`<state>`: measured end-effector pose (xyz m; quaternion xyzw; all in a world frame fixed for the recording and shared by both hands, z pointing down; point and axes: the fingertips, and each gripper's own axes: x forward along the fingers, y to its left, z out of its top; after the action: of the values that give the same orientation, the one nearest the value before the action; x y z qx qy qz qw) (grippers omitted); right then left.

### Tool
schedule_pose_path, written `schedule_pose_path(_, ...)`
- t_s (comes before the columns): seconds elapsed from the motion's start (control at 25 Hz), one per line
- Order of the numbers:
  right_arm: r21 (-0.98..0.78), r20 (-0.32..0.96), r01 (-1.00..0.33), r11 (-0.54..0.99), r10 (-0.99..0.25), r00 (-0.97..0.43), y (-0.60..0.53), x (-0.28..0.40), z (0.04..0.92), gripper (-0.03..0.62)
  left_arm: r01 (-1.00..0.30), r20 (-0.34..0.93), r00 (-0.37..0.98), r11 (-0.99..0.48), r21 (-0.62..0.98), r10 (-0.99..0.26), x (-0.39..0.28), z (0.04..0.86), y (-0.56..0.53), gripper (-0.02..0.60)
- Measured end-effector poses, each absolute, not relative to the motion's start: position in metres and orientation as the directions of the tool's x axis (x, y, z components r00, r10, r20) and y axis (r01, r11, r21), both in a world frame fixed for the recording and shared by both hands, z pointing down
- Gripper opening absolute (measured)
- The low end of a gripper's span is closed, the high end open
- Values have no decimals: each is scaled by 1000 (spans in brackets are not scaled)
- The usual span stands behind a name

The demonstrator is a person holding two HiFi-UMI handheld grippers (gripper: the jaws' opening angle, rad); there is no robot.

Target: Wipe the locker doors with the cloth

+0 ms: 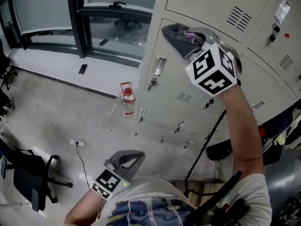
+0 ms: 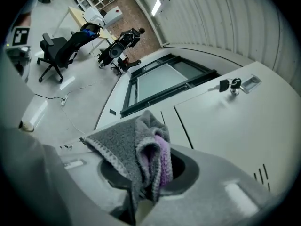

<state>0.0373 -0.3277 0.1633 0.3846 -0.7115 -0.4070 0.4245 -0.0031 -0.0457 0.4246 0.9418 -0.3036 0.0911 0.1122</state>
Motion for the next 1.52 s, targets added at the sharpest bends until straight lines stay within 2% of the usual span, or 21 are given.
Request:
schedule_pose_path(1.0, 810, 537, -87, 580, -794, -285, -331, 39, 320, 87, -621, 253, 779, -763, 178, -574, -14, 433, -50, 3)
schedule_pose_path(1.52, 760, 612, -70, 646, -748, -256, -333, 37, 380, 87, -621, 254, 779, -762, 185, -573, -15, 435, -48, 3)
